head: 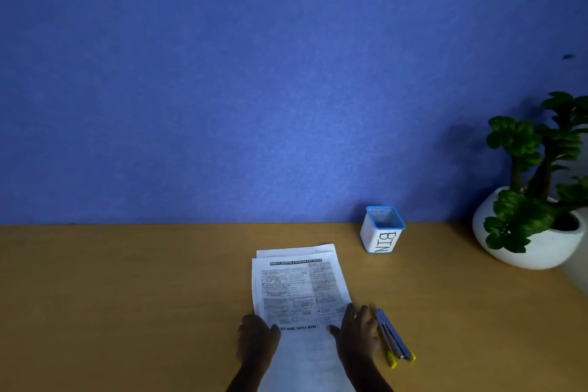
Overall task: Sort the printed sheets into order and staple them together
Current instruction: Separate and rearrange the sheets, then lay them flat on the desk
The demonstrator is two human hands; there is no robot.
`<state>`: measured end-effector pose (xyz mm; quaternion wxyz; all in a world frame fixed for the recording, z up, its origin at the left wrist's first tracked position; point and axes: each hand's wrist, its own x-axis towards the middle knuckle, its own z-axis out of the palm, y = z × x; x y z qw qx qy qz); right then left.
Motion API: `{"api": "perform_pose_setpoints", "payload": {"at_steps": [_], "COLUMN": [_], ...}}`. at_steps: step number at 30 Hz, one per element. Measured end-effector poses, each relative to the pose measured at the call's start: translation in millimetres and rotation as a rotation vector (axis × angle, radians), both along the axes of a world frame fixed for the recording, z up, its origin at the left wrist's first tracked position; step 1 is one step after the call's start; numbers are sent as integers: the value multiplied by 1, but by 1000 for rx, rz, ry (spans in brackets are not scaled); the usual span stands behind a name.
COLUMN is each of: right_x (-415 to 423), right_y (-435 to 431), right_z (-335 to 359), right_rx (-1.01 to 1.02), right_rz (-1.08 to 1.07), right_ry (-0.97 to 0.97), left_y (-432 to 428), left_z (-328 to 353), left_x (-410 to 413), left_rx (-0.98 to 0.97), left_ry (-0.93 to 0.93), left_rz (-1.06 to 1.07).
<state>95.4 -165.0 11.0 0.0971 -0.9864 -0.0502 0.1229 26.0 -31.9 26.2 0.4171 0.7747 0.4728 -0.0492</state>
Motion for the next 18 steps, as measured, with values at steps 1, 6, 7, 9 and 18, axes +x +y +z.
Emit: {"api": "perform_pose_setpoints", "payload": {"at_steps": [1,6,7,9,18], "right_x": [0,0,0,0,3], "right_y": [0,-1,-2,-3,-4], "right_z": [0,-1,-1,-1,-1], "right_rx": [-4,-23,-21,-9,50], "right_rz": [1,8,9,10,-19], "right_ry": [-1,6,8,15,32], "left_y": [1,4,4,0,7], "left_z": [-1,-3,-3,-3,-8], "left_x": [0,2,2,1,13], "left_rx": [-20,-91,-40,62,-152], "left_ry": [-12,-50,-47,-27,-152], "left_rz": [-6,-10,6,22,176]}}
